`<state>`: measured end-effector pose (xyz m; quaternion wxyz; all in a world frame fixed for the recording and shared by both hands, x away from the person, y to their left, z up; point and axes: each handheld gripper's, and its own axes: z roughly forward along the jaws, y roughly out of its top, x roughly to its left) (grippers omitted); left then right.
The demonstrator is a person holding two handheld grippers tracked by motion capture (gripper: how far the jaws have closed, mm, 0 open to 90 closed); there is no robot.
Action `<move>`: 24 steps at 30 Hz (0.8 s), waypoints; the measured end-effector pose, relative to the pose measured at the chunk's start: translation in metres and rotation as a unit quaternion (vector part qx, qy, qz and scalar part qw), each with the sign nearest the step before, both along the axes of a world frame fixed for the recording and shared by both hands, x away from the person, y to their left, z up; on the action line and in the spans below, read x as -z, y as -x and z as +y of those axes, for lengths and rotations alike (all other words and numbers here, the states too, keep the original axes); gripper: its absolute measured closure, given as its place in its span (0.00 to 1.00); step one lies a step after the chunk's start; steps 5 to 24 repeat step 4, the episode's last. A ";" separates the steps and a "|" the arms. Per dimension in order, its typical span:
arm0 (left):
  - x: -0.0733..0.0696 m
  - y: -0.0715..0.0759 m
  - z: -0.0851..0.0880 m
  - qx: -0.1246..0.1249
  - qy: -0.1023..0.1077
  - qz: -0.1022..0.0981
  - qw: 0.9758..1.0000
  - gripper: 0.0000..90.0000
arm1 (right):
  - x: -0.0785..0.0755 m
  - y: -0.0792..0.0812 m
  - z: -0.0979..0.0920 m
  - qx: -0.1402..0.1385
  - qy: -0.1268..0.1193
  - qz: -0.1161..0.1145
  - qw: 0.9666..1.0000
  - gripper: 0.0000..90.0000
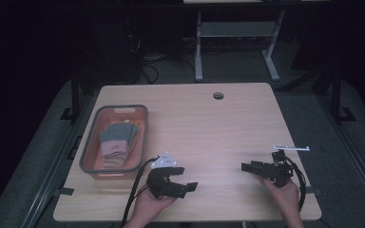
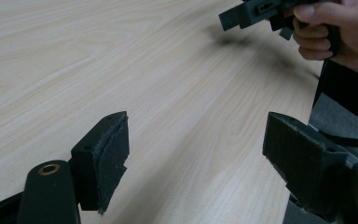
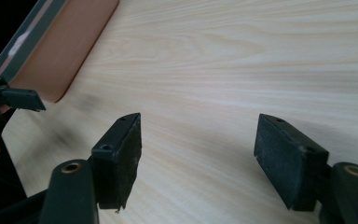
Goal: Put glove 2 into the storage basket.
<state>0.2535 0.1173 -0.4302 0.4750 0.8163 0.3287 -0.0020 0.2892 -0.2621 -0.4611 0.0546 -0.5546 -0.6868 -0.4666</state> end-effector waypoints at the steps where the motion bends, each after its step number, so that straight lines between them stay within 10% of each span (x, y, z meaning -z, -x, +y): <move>1: 0.001 0.003 0.000 0.001 0.008 0.000 1.000 0.25 | 0.000 0.002 0.002 -0.003 0.000 -0.004 1.000 0.34; 24: 0.002 0.011 0.002 0.002 0.020 -0.009 1.000 0.25 | -0.002 0.009 0.008 -0.015 0.013 -0.019 1.000 0.33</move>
